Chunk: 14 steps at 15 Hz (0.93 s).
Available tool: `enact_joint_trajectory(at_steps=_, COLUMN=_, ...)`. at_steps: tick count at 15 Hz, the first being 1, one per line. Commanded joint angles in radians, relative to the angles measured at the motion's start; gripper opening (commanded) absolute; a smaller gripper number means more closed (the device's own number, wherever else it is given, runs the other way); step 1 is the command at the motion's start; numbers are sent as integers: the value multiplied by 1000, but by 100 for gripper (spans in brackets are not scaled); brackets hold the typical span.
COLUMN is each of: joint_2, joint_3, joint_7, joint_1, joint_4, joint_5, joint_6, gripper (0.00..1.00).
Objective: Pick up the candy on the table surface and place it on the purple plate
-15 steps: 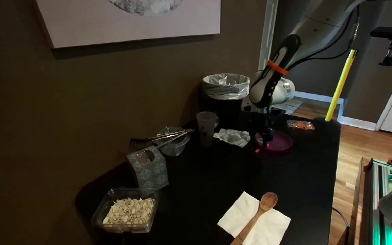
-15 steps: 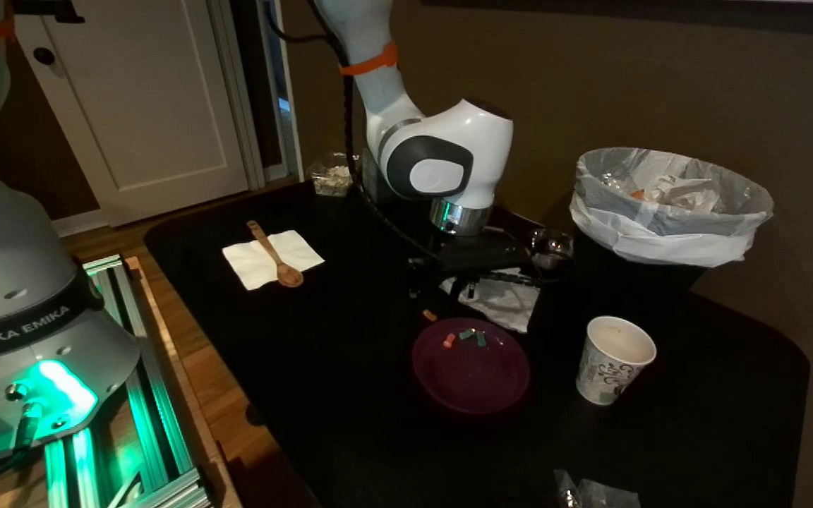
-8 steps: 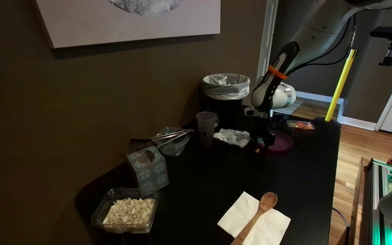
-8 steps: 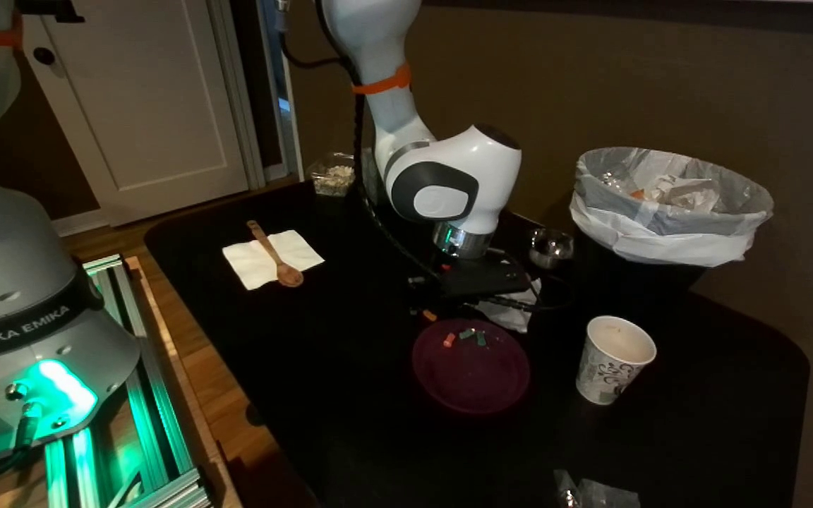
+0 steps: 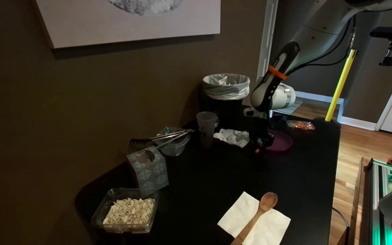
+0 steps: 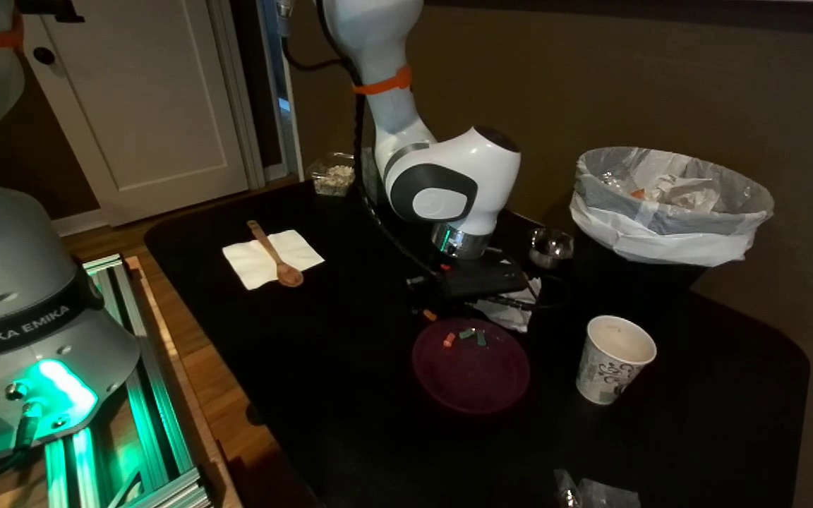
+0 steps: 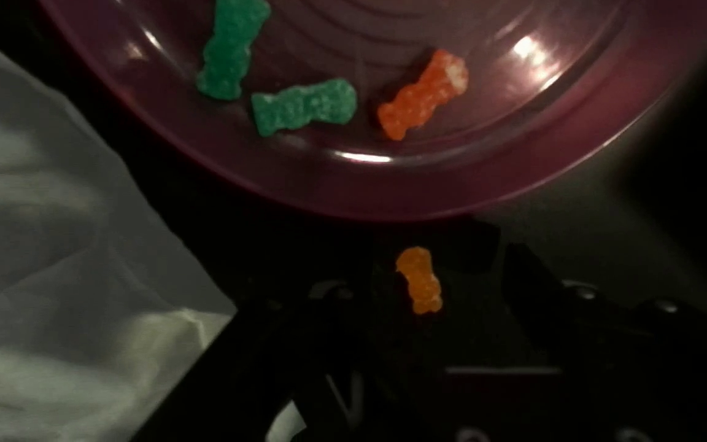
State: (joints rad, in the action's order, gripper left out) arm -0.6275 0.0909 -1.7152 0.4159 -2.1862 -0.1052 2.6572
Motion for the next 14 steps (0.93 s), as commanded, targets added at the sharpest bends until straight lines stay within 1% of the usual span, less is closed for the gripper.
enact_joint_trajectory(at_steps=1, joint_2=-25, joint_3=18, joint_7=-25, joint_1=12, joint_4=5, joint_5=-10, joint_6=13, gripper=53)
enact_joint_trajectory(at_steps=2, joint_2=-25, joint_3=19, joint_7=-26, joint_1=11, joint_4=3, joint_5=-10, joint_6=17, gripper=50)
enact_joint_trajectory(at_steps=4, joint_2=-27, joint_3=18, joint_7=-25, joint_1=9, joint_4=2, joint_5=-8, joint_6=20, gripper=50)
enact_joint_trajectory(at_steps=6, joint_2=-28, joint_3=19, joint_7=-27, joint_1=11, joint_4=2, joint_5=-10, joint_6=22, gripper=52)
enact_joint_trajectory(at_steps=7, joint_2=-28, joint_3=20, joint_7=-29, joint_1=12, joint_4=2, joint_5=-11, joint_6=21, gripper=49)
enact_joint_trajectory(at_steps=8, joint_2=-29, joint_3=22, joint_7=-31, joint_1=14, joint_4=2, joint_5=-13, joint_6=22, gripper=41)
enact_joint_trajectory(at_steps=9, joint_2=-29, joint_3=23, joint_7=-33, joint_1=15, joint_4=2, joint_5=-14, joint_6=23, gripper=25)
enact_joint_trajectory(at_steps=10, joint_2=-29, joint_3=26, joint_7=-38, joint_1=18, joint_4=2, joint_5=-16, joint_6=23, gripper=24)
enact_joint_trajectory(at_steps=12, joint_2=-29, joint_3=29, joint_7=-42, joint_1=18, joint_4=2, joint_5=-18, joint_6=23, gripper=7)
enact_joint_trajectory(at_steps=13, joint_2=-30, joint_3=31, joint_7=-43, joint_1=20, joint_4=2, joint_5=-19, joint_6=24, gripper=1)
enact_joint_trajectory(at_steps=14, joint_2=-30, joint_3=33, joint_7=-45, joint_1=21, joint_4=2, joint_5=-20, joint_6=26, gripper=0)
